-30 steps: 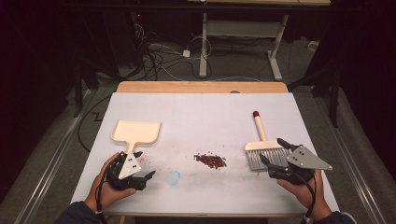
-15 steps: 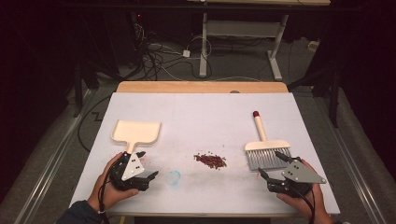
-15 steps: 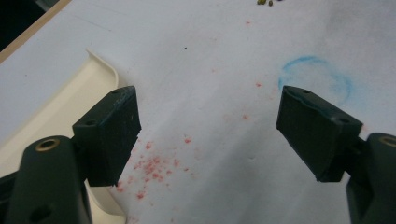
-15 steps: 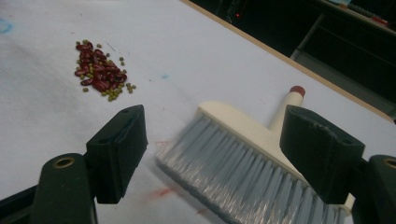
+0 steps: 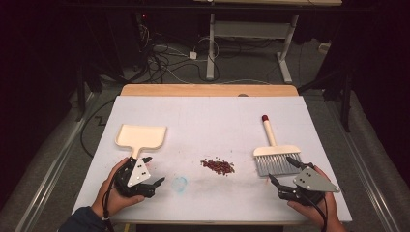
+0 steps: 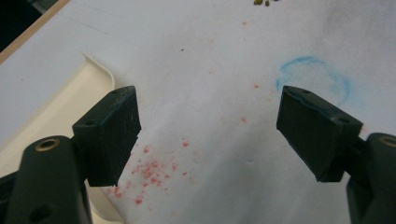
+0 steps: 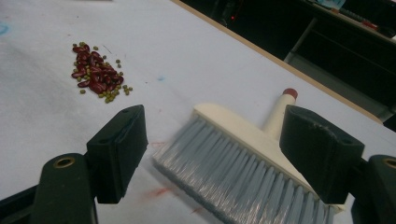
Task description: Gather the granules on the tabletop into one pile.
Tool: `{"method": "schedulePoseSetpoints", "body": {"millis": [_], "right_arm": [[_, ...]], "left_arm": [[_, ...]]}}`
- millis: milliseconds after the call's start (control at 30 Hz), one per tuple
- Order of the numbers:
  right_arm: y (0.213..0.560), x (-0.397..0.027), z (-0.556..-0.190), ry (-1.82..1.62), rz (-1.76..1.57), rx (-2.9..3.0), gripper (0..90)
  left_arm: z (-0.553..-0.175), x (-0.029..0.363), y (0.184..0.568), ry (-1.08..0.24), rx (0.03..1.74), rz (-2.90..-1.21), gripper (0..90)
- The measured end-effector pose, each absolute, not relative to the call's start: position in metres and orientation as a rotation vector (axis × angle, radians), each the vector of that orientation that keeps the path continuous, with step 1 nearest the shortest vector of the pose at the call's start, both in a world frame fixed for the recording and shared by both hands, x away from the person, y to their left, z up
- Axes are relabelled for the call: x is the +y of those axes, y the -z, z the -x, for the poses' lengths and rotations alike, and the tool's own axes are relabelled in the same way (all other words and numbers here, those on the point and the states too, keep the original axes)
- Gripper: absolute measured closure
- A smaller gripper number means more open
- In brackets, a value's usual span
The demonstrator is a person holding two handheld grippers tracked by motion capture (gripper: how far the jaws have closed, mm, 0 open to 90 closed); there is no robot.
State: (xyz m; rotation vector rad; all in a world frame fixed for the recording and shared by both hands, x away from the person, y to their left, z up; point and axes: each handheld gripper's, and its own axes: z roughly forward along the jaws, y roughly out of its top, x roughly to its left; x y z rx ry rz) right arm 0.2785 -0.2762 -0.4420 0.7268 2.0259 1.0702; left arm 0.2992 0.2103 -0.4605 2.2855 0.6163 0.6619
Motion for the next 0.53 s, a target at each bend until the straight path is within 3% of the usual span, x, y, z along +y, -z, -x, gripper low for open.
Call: {"method": "schedulePoseSetpoints", "body": {"millis": [533], "right_arm": [[0.4438,-0.2713,-0.2787,-1.034,-0.690,2.051,23.3]], "left_arm": [[-0.3040,0.2044,0.4661,-0.643,0.607,-2.330,19.5]]}}
